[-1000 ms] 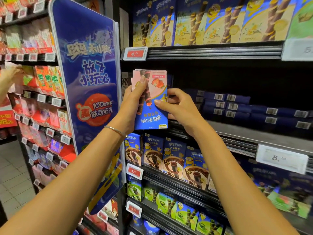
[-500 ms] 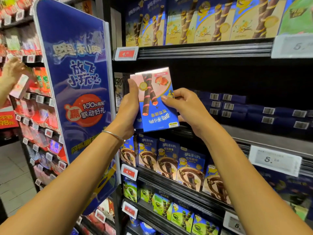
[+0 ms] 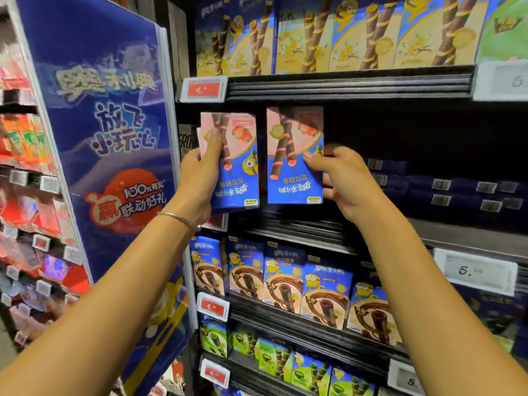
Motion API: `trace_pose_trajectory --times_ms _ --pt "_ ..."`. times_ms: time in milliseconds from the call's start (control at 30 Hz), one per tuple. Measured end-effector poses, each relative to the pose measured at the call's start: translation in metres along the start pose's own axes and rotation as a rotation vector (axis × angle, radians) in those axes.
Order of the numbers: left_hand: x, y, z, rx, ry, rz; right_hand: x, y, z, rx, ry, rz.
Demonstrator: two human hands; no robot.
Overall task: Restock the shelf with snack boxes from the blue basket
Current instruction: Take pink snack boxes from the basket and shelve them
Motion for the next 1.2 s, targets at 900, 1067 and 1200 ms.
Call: trace_pose_trajectory --times_ms 900,1067,1200 --pt "0.005 0.011 -0.029 0.269 0.261 -0.084 -0.006 -0.011 -0.055 0.024 -0.007 0.168" --pt "0.011 0.015 -0.038 0.097 0.498 0.006 -0.012 0.001 -0.056 -0.071 -0.082 0.063" --pt "0.017 0.028 -0.055 -0.016 0.599 0.033 -0.025 0.008 -0.069 -0.032 -0.355 -0.02"
Point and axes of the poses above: each hand's wrist, its own y-axis away from the middle knuckle, its own z-axis out of the back of the hand, x = y × z, the point moved 2 cm from there along -y, towards the middle knuckle, and after that the axes turned 12 degrees about x, right-handed, at the moved point
